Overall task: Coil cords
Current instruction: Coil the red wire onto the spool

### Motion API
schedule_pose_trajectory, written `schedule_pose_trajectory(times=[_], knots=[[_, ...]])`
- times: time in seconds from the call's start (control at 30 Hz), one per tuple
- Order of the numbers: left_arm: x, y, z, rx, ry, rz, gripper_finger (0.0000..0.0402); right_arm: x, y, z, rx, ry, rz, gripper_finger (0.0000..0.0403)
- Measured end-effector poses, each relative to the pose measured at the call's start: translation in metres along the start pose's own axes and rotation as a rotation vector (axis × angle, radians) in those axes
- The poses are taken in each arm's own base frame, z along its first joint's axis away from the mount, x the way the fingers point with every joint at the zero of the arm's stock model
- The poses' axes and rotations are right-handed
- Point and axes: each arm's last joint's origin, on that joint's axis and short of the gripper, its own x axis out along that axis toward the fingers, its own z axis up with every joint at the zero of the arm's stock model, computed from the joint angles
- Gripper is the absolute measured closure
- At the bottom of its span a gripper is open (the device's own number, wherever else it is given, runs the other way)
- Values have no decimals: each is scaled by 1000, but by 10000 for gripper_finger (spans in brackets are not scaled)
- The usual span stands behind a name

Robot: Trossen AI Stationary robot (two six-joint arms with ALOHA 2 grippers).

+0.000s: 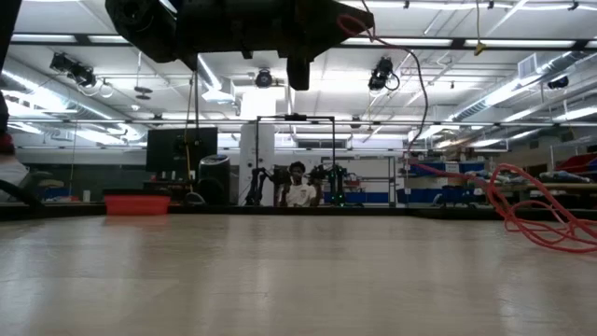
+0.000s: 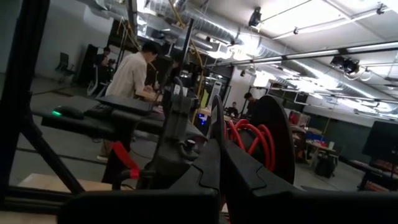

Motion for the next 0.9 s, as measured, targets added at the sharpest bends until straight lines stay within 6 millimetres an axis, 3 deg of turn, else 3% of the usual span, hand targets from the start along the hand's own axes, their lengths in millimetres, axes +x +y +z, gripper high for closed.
schedule_pose_trajectory(times=[0.3,0.53,0.9], knots=[[0,-3,0,-8,14,-90,391,-3,5,1,2,12,9,400],[0,-3,0,-6,8,-82,361,-4,5,1,10,19,8,400],[0,-3,1,-8,1,-85,350,0,10,-8,12,50,14,400]])
